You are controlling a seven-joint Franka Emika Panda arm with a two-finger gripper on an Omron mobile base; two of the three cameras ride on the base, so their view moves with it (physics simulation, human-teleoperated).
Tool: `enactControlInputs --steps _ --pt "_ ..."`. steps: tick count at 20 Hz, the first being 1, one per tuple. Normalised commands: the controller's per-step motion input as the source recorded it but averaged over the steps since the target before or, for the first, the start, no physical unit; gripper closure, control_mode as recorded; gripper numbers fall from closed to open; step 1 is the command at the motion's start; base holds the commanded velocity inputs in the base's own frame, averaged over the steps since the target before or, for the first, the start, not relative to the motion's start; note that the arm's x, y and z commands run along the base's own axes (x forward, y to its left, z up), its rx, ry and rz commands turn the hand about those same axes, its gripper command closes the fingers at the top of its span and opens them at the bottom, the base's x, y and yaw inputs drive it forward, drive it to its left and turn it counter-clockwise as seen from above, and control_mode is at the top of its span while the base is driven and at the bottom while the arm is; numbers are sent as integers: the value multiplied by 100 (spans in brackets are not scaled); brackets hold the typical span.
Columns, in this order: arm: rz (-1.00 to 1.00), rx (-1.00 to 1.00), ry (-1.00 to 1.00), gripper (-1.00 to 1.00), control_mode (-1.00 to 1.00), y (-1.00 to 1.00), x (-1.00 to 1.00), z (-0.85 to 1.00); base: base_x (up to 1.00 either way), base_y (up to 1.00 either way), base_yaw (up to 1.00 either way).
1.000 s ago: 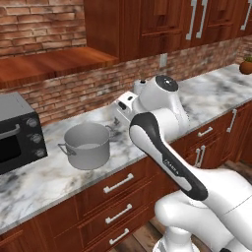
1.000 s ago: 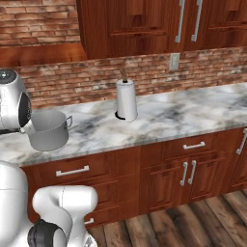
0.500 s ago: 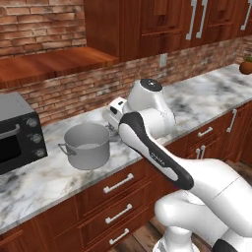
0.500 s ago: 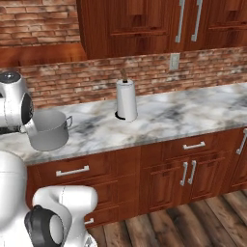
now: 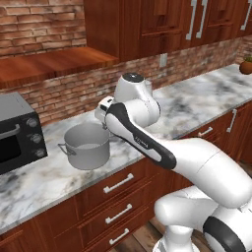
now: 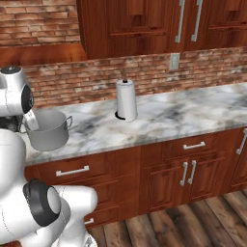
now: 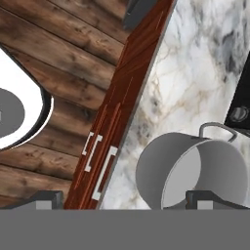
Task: Pick the kettle from the cabinet and place it on a stove burner. Then pick the pot from the counter and place it on another stove burner. Finally, turn both burners on.
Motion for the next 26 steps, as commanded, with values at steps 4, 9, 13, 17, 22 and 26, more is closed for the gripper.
enactControlInputs --steps 4,9,13,17,22,26 --pt "1 -4 2 -100 -100 13 23 -23 0 0 0" --pt "0 -2 0 -100 -100 13 17 -29 0 0 0" --pt "0 0 0 -100 -100 9 17 -27 0 0 0" --pt "0 0 0 -100 -100 7 26 -23 0 0 0" --pt "0 -1 0 -100 -100 12 29 -25 0 0 0" --pt "0 -2 0 -100 -100 11 27 -23 0 0 0"
